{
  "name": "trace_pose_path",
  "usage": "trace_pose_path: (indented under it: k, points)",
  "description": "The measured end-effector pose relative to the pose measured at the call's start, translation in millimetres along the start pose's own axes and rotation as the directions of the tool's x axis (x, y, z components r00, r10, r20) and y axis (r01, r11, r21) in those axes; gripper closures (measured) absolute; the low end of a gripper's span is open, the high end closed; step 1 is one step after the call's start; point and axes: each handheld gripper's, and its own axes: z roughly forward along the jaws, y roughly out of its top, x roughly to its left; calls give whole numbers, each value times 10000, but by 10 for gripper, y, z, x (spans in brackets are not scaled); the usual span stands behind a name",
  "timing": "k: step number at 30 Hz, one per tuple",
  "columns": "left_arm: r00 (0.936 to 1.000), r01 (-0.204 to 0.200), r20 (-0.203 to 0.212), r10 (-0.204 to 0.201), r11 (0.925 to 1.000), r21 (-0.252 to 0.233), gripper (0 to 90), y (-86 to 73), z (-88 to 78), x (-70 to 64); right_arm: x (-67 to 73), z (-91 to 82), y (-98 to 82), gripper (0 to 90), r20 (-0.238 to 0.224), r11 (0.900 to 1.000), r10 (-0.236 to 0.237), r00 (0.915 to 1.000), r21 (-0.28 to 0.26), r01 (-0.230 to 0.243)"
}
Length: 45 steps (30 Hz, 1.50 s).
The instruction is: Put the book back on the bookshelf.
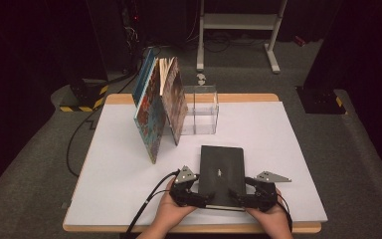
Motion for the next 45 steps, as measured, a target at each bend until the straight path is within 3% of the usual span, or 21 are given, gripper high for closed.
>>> trace_pose_path:
  k: [4, 10, 19, 24, 30, 34, 39, 45]
  points:
    - [9998, -185, 43, 184, 9996, 193, 116, 8, 4, -1, 9, 5, 29, 117, 110, 9998, -42, 9999, 180, 40]
    - [9999, -98, -120, 100, 9998, 183, 117, 40, -3, 14, 33, 61, 85, 121, 193, 9994, -73, 9998, 330, 67]
    - [9985, -115, -532, 120, 9999, 81, 117, 155, -112, 219, 131, 309, 294, 122, 281, 9972, -380, 9989, 651, 361]
    - [9984, 32, -564, -35, 10000, -53, 117, 164, -168, 267, 179, 387, 327, 122, 138, 9968, -473, 9988, 654, 463]
    - [9984, 6, -557, -16, 9998, -178, 124, 145, -208, 274, 265, 296, 239, 159, -24, 9943, -923, 9957, 529, 923]
    - [9984, -72, -555, 60, 9997, -218, 133, 146, -223, 277, 254, 257, 162, 180, -133, 9952, -977, 9951, 56, 978]
    - [9982, -126, -584, 99, 9988, -476, 143, 165, -236, 264, 235, 242, 173, 206, -174, 9932, -1162, 9931, -49, 1161]
    - [9976, -244, -663, 190, 9964, -816, 220, 260, -261, 257, 211, 225, 179, 210, -361, 9941, -1076, 9935, -163, 1070]
